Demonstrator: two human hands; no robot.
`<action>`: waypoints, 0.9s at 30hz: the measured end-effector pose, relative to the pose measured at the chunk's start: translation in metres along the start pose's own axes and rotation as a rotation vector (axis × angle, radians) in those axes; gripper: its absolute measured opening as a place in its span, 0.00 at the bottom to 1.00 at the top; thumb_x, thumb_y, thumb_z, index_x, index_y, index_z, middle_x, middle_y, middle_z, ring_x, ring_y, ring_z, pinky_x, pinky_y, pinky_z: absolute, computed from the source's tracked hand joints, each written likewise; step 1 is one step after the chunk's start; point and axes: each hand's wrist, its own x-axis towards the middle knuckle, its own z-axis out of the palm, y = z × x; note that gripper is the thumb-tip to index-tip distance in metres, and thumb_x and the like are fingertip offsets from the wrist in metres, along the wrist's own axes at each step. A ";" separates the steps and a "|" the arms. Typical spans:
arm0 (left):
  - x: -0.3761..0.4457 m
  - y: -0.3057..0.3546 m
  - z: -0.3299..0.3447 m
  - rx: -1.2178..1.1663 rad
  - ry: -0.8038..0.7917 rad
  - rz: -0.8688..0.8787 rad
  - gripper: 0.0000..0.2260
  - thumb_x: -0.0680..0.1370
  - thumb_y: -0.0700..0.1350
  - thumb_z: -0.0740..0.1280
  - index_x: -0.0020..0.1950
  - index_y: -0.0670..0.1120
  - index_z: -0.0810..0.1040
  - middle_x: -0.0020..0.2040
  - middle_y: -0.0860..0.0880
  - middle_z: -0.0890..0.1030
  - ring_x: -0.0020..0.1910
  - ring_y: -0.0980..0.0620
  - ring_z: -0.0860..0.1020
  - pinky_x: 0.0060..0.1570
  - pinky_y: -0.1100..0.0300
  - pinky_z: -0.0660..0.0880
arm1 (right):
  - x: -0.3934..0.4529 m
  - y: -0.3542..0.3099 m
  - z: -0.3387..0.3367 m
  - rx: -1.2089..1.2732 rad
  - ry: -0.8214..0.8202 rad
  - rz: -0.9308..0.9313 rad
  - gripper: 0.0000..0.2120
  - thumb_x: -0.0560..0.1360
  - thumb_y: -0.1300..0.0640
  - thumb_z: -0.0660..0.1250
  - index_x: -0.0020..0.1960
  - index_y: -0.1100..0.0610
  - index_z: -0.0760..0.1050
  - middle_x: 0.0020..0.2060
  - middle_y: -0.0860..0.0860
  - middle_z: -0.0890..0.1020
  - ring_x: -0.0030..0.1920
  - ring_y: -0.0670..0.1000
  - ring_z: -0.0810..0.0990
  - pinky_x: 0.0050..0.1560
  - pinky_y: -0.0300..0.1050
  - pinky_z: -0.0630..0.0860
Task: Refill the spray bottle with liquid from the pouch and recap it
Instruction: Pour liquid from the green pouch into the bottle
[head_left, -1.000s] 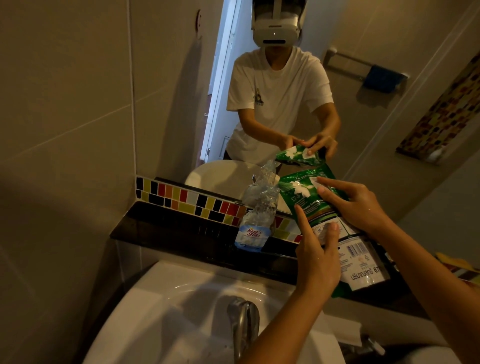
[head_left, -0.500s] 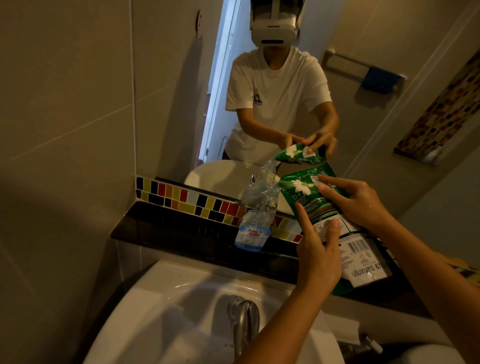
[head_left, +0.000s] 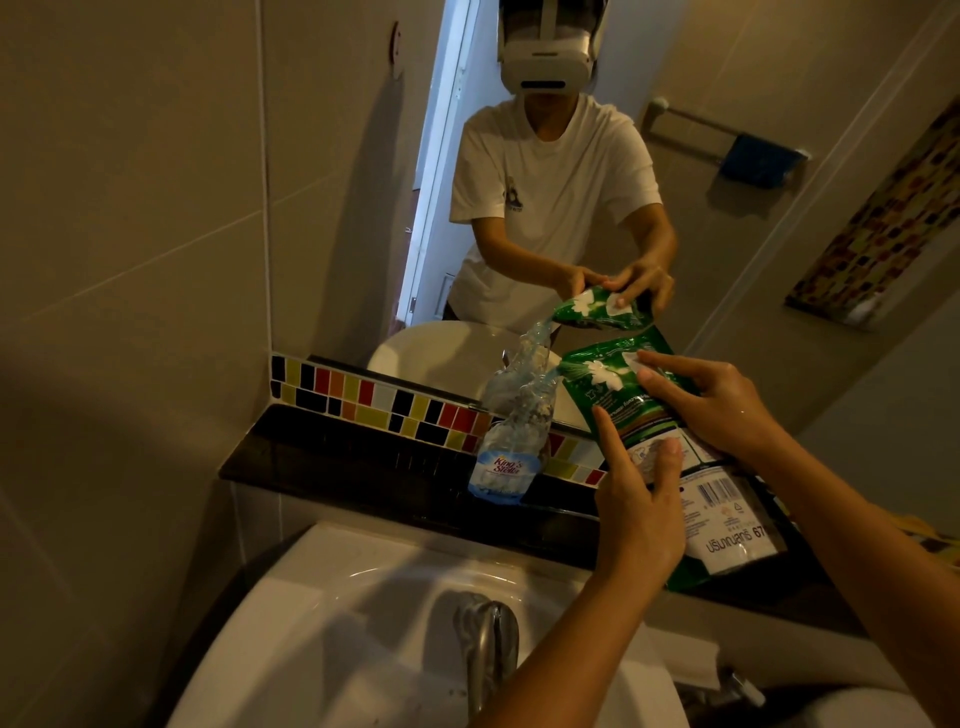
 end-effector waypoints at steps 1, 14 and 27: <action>-0.001 0.001 0.000 -0.001 -0.003 0.000 0.33 0.81 0.59 0.56 0.77 0.62 0.36 0.68 0.45 0.75 0.40 0.65 0.75 0.29 0.77 0.72 | 0.000 0.000 -0.001 -0.002 0.001 -0.003 0.21 0.73 0.42 0.64 0.66 0.42 0.73 0.56 0.53 0.80 0.40 0.45 0.84 0.31 0.33 0.77; -0.003 0.005 0.001 -0.024 0.031 0.000 0.36 0.74 0.66 0.54 0.75 0.65 0.36 0.68 0.44 0.74 0.55 0.54 0.79 0.30 0.72 0.74 | -0.001 -0.003 -0.003 -0.013 0.006 -0.018 0.23 0.71 0.39 0.64 0.65 0.42 0.74 0.58 0.54 0.80 0.42 0.45 0.84 0.35 0.35 0.79; -0.003 0.007 0.005 -0.057 -0.010 0.012 0.33 0.80 0.59 0.56 0.76 0.63 0.37 0.67 0.44 0.75 0.41 0.62 0.76 0.28 0.76 0.73 | -0.002 -0.006 -0.009 -0.045 0.010 -0.032 0.22 0.72 0.40 0.63 0.65 0.43 0.74 0.58 0.55 0.80 0.40 0.44 0.83 0.30 0.31 0.76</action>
